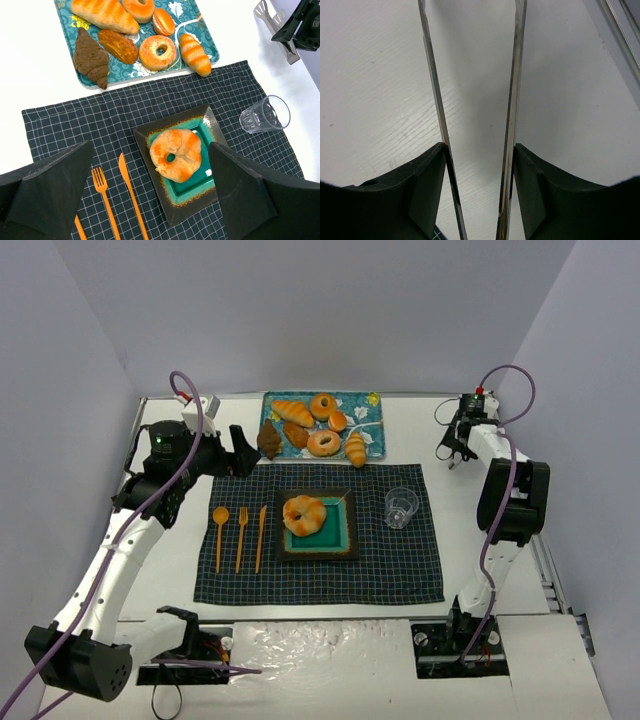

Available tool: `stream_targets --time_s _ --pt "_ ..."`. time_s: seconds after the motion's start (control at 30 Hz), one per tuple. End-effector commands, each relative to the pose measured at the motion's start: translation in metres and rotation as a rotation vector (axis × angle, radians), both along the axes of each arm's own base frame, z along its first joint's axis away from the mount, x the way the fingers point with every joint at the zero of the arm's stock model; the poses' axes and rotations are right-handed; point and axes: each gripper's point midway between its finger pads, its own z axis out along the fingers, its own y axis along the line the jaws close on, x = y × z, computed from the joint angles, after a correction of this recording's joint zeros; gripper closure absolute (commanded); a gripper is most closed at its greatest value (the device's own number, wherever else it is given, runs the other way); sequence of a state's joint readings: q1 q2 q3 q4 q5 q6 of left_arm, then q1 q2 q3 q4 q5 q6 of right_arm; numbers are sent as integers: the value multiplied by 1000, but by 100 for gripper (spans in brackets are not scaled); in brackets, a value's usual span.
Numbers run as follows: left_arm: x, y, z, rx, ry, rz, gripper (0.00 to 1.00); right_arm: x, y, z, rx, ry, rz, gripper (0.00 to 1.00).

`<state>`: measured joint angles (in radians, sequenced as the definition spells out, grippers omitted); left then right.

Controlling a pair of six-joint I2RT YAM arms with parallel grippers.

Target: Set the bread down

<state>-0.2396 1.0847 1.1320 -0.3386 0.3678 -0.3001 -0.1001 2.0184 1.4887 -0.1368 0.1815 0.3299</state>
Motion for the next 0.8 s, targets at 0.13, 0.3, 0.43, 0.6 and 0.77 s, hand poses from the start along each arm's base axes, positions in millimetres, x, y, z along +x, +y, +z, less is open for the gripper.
stream_targets --time_s 0.13,0.3,0.43,0.6,0.77 --pt "7 -1 27 -41 -92 -3 3 9 -3 0 -25 -31 -11 46" --pt "8 -1 25 -43 -86 -3 3 3 -2 -16 -22 5 -15 42" --pt "8 -1 24 -44 -84 -4 3 0 -3 -23 -25 21 -25 38" --pt "9 -1 25 -44 -85 -4 3 0 -2 -26 -22 26 -23 31" --pt "8 -1 25 -45 -87 -4 3 -1 -1 -26 -22 34 -19 25"
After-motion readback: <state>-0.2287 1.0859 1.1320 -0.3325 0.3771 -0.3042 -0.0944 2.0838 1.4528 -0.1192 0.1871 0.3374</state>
